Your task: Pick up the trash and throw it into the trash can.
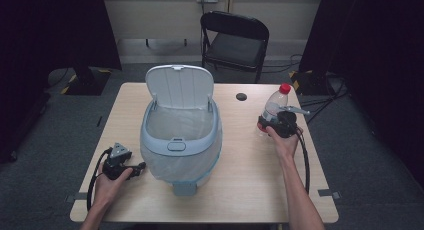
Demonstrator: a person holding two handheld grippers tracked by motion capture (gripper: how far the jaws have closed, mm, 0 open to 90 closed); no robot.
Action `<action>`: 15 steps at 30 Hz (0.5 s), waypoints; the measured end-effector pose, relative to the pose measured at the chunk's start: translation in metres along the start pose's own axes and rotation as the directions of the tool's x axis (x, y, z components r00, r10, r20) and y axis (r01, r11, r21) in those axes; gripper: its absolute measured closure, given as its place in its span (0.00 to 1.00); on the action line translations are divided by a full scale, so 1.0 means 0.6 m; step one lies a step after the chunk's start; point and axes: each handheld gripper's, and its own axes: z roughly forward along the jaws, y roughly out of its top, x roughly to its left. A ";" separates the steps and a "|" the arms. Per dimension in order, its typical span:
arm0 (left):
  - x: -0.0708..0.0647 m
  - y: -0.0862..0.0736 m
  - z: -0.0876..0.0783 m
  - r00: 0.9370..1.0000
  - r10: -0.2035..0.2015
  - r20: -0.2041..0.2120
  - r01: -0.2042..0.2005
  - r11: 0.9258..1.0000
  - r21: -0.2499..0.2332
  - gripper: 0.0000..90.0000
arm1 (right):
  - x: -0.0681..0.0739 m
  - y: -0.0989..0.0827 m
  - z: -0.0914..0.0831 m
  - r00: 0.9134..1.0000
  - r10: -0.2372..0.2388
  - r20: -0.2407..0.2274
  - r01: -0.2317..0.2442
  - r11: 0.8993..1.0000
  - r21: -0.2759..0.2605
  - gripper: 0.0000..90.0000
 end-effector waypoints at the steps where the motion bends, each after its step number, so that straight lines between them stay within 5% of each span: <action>1: 0.000 0.000 0.000 1.000 -0.001 0.000 0.001 1.000 -0.001 0.29 | 0.002 -0.002 -0.007 1.000 -0.002 -0.011 0.002 1.000 -0.005 0.33; 15: 0.000 0.000 0.000 1.000 0.000 0.002 0.000 1.000 -0.001 0.29 | 0.033 -0.017 -0.093 0.993 -0.008 -0.122 0.003 0.999 -0.041 0.33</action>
